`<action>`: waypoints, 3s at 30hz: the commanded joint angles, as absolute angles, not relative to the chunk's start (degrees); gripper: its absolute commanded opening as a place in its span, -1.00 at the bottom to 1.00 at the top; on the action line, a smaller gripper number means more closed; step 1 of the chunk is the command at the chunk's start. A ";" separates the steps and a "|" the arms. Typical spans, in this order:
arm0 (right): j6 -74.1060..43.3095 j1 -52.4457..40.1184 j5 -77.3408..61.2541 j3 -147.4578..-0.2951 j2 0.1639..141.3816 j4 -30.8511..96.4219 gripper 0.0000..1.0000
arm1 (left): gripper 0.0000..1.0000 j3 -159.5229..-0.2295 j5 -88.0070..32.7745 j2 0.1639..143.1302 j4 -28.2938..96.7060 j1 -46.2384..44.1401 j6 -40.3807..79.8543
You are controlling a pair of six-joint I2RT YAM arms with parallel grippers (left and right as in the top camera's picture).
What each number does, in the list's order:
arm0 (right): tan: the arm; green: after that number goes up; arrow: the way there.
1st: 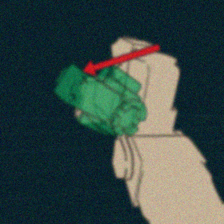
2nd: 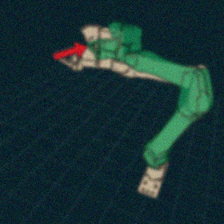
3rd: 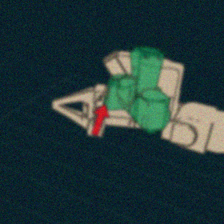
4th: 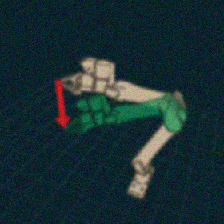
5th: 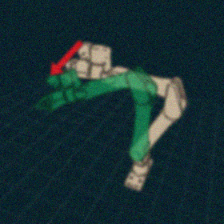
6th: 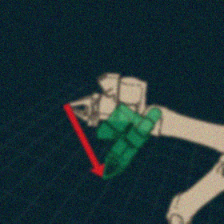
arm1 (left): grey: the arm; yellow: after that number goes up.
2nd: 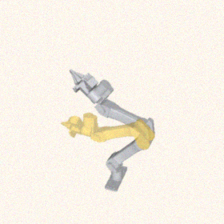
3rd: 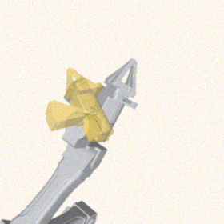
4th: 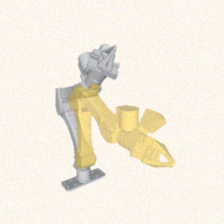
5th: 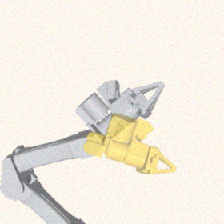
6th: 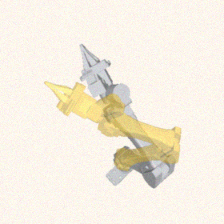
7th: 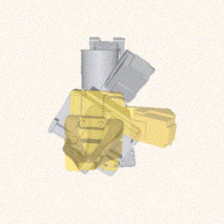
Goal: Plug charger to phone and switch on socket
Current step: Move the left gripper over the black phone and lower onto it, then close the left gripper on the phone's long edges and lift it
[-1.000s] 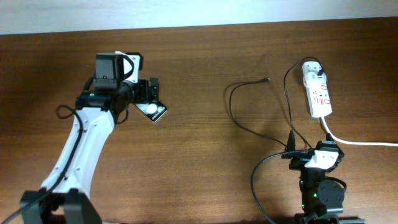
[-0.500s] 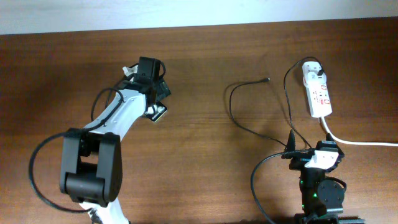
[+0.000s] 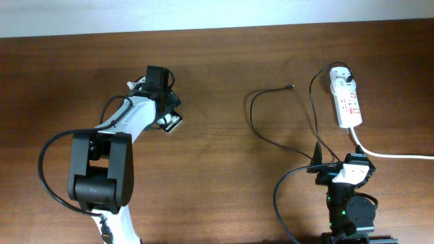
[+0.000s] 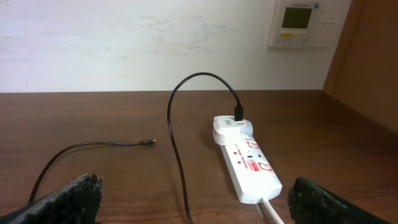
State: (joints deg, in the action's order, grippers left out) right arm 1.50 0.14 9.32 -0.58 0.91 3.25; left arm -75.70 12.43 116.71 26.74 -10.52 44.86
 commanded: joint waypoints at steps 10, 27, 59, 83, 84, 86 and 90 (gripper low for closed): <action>0.99 0.38 9.61 -0.32 0.51 3.68 0.97 | 0.71 -76.88 8.16 125.78 31.31 -10.48 45.60; 0.99 0.38 9.61 -0.32 0.51 3.70 0.97 | 0.67 -76.88 4.73 125.78 40.42 -12.75 34.50; 0.99 0.38 9.61 -0.32 0.51 3.68 0.97 | 1.00 -76.86 9.98 125.78 36.84 -13.65 26.02; 0.99 0.38 9.61 -0.32 0.51 3.68 0.97 | 0.24 -85.21 7.94 125.75 45.60 -13.19 22.20; 0.99 0.38 9.61 -0.32 0.51 3.70 0.97 | 0.25 -87.64 7.97 125.75 47.88 -13.19 22.17; 0.99 0.38 9.61 -0.32 0.51 3.68 0.97 | 0.25 -94.17 8.84 125.75 54.00 -13.19 22.17; 0.99 0.38 9.61 -0.32 0.51 3.70 0.98 | 0.22 -102.56 9.04 125.75 62.24 -13.19 22.17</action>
State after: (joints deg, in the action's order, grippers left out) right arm 1.52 0.14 9.30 -0.58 0.91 3.25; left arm -97.41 7.94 126.02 60.14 -13.43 23.07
